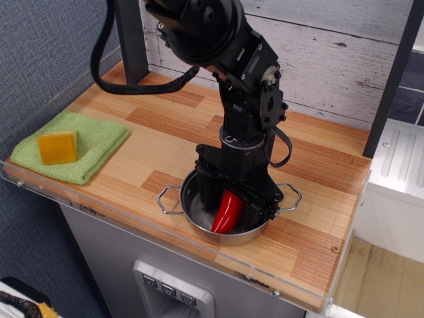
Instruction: PICK UP THE RED CHILLI AND PUT THE ANOTHER SIDE OF THE TABLE
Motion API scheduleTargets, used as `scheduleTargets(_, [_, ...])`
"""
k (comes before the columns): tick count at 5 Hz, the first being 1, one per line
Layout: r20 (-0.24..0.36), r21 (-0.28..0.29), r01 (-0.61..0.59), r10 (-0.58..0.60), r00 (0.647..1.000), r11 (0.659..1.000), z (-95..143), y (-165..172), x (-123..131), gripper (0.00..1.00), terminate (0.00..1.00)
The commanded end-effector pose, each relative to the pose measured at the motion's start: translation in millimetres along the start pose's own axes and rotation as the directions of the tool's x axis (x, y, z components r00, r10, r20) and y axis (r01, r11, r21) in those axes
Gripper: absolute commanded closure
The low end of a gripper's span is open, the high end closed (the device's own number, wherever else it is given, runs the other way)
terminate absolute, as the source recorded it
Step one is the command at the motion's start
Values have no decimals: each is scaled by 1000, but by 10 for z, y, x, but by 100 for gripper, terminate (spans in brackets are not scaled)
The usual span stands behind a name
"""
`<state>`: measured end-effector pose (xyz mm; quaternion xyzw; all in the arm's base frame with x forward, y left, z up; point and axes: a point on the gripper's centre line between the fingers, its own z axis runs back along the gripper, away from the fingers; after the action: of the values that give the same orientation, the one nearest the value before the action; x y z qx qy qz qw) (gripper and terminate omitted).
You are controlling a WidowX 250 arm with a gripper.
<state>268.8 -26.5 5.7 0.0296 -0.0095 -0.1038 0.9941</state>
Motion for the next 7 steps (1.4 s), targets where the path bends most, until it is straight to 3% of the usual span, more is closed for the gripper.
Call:
scheduleTargets(1, [31, 5, -17, 16, 999, 1000, 54, 49, -26, 100, 0])
scheduleTargets(3, [58, 17, -36, 35, 998, 999, 219, 120, -51, 100, 0])
scheduleTargets(5, [159, 22, -69, 65, 985, 997, 710, 185, 66, 100, 0])
scheduleTargets(6, [191, -1, -129, 127, 973, 992, 897, 395, 150, 100, 0])
scheduleTargets(7, [175, -17, -174, 175, 969, 985, 850, 725, 329, 100, 0])
